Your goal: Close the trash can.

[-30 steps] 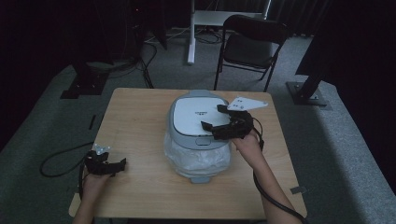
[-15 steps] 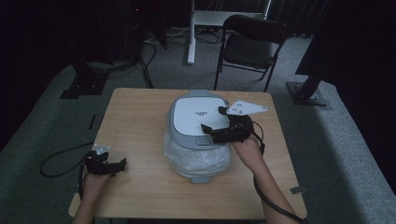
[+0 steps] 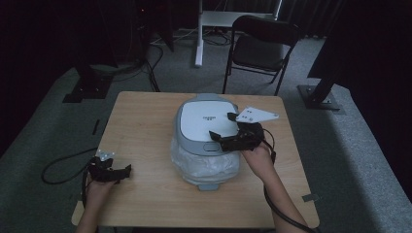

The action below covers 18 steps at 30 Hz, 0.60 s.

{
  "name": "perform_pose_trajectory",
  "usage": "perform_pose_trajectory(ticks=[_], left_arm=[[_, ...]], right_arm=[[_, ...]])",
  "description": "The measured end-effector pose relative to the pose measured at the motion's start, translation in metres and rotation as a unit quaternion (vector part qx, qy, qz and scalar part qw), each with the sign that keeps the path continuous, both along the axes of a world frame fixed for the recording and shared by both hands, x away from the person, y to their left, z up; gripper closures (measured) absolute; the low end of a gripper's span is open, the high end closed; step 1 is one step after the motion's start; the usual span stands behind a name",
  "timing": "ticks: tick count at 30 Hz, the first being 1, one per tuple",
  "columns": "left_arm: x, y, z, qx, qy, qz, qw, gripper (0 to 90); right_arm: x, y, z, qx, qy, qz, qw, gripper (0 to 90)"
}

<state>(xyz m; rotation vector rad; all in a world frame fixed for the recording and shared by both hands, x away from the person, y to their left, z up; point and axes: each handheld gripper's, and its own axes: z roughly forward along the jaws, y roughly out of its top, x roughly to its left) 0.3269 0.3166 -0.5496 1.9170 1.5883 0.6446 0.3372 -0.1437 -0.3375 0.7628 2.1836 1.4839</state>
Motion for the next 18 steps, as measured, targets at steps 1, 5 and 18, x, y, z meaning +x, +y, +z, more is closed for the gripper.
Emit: perform_pose_trajectory(ticks=[1,5,18], left_arm=[[0.0000,0.0000,0.0000,0.000,0.000,0.000,1.0000,0.7],[0.0000,0.0000,0.0000,0.000,0.000,0.000,1.0000,0.7],[0.0000,0.0000,0.0000,0.000,0.000,0.000,1.0000,0.7]], right_arm=[[-0.0002,0.0001,-0.0001,0.000,0.000,0.000,1.0000,10.7],[-0.0001,0.0002,0.0003,-0.001,0.002,-0.001,1.0000,10.6],[-0.0047,0.0002,-0.0049,0.004,-0.013,-0.017,0.9998,10.3]])
